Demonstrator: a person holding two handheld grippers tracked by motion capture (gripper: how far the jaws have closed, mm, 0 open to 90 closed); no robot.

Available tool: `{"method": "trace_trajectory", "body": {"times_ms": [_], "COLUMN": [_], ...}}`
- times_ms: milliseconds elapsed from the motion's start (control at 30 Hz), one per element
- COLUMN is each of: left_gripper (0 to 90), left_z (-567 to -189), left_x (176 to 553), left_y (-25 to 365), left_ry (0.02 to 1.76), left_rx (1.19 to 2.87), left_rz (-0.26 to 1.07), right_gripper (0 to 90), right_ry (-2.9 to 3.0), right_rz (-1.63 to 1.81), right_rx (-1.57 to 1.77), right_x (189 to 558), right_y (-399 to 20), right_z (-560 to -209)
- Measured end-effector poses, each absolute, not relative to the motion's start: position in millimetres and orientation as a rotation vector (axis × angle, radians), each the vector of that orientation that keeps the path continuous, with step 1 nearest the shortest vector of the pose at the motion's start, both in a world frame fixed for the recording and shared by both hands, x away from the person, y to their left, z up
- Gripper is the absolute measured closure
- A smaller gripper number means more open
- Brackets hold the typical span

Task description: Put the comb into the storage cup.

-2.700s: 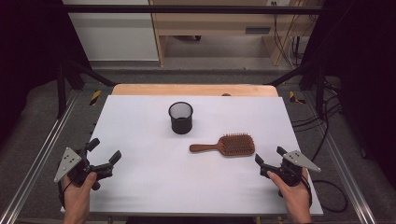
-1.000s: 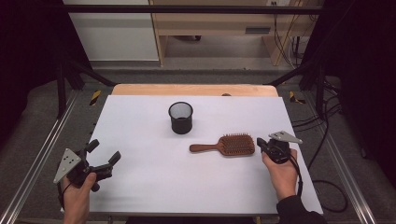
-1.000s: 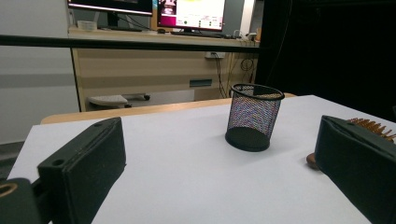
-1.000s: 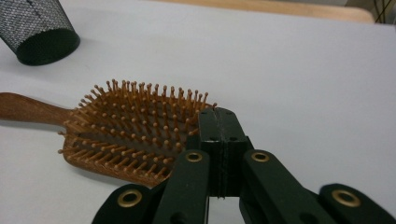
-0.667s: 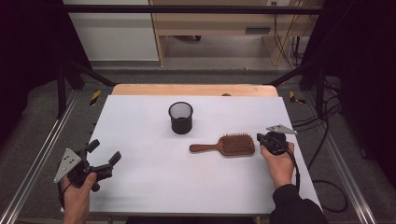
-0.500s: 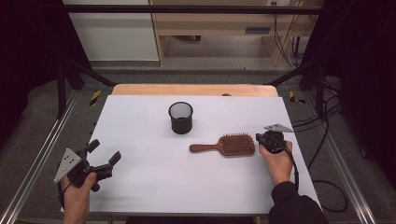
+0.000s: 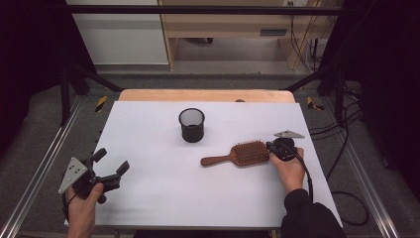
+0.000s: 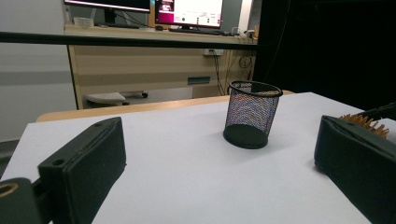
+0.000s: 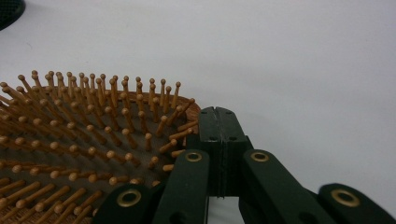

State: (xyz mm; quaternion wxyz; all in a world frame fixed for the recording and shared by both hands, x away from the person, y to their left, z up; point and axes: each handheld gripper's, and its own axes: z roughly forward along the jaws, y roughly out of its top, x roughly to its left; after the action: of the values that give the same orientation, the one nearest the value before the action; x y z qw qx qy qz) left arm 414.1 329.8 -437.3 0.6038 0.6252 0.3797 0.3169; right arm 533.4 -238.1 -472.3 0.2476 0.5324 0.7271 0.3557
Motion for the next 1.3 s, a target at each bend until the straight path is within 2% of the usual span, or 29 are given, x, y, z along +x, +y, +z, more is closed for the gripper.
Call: {"method": "trace_trajectory", "body": {"times_ms": [167,733,1300], "left_gripper": [2.0,2.0,2.1], "left_z": [-437,-437,-438], "left_x": [414,415,415], "left_y": [329,327,325], "left_ry": [0.877,0.871,0.869], "left_rx": [1.453,1.469,1.483], "left_rz": [0.735,0.731,0.728], "right_gripper": [90.0,90.0,90.0], "right_ry": [2.010,2.177,2.270], "right_rz": [0.981,1.018,1.065], "right_rx": [1.421,1.226,1.124], "right_x": [535,533,517], "right_y": [-229,-152,-106], "right_z": [-473,-470,-469]}}
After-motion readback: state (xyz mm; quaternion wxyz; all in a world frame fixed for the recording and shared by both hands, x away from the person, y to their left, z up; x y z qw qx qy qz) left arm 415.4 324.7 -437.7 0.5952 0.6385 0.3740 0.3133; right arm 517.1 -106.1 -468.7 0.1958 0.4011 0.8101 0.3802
